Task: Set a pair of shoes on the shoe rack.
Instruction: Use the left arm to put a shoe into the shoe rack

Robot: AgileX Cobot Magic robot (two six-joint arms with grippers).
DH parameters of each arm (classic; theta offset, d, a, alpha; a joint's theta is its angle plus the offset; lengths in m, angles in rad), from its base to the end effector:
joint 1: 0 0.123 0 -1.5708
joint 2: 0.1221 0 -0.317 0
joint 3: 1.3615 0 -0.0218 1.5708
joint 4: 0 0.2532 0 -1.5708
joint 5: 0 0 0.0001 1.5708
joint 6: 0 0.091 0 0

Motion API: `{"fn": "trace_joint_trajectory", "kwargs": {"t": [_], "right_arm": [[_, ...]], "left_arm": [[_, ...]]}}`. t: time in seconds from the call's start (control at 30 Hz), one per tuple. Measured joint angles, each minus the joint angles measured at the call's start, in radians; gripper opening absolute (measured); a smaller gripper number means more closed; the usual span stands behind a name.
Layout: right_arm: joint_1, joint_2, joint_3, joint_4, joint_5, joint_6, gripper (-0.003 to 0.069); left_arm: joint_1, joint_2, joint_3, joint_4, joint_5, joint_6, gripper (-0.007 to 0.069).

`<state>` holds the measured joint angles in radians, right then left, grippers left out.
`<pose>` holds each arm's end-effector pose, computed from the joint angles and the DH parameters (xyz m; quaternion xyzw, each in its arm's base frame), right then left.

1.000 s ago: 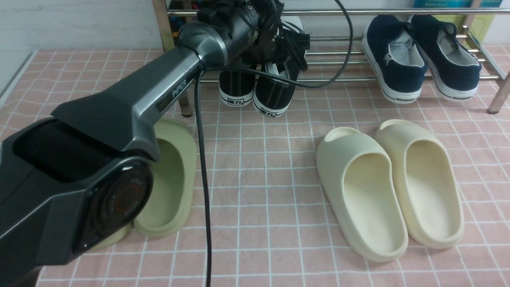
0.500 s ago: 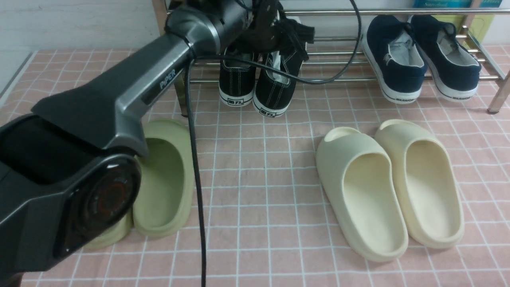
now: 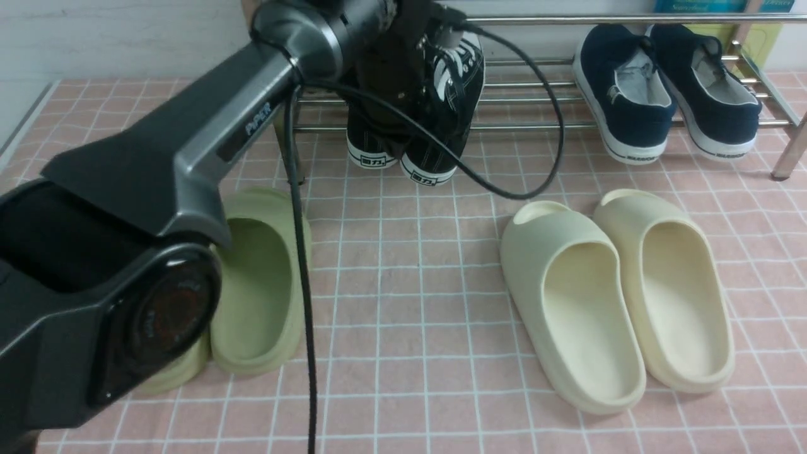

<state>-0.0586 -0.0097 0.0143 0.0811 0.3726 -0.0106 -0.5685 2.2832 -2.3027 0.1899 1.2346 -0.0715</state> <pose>0.0228 0.0014 0.1752 0.0407 0.8005 0.0137 0.5979 0.4495 -0.2679 0.3038 0.2494 0.9387 0.0206 0.2372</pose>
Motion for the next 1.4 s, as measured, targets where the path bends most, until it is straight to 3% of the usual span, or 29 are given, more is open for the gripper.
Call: {"fn": "trace_joint_trajectory", "kwargs": {"t": [0.17, 0.47, 0.63, 0.8, 1.07, 1.27, 1.4], "right_arm": [[0.000, 0.000, 0.000, 0.000, 0.000, 0.000, 0.0240], [0.000, 0.000, 0.000, 0.000, 0.000, 0.000, 0.0240], [0.000, 0.000, 0.000, 0.001, 0.000, 0.000, 0.0240], [0.000, 0.000, 0.000, 0.001, -0.001, 0.000, 0.0240], [0.000, 0.000, 0.000, 0.001, -0.001, 0.000, 0.0240], [0.000, 0.000, 0.000, 0.001, -0.001, 0.000, 0.0240], [0.000, 0.000, 0.000, 0.001, -0.001, 0.000, 0.0240]], "left_arm": [[0.000, 0.079, 0.000, -0.006, -0.049, -0.021, 0.0002], [0.000, 0.090, 0.000, -0.006, -0.277, -0.262, 0.0004], [0.000, 0.090, 0.000, -0.010, -0.341, -0.299, 0.0005], [0.001, 0.090, 0.000, -0.037, -0.286, -0.295, 0.0005], [0.001, 0.060, 0.000, -0.085, -0.069, -0.148, 0.0005], [0.001, 0.057, -0.001, 0.025, -0.042, -0.129, 0.0005], [0.001, 0.078, -0.001, 0.130, -0.131, -0.217, 0.0005]]}}
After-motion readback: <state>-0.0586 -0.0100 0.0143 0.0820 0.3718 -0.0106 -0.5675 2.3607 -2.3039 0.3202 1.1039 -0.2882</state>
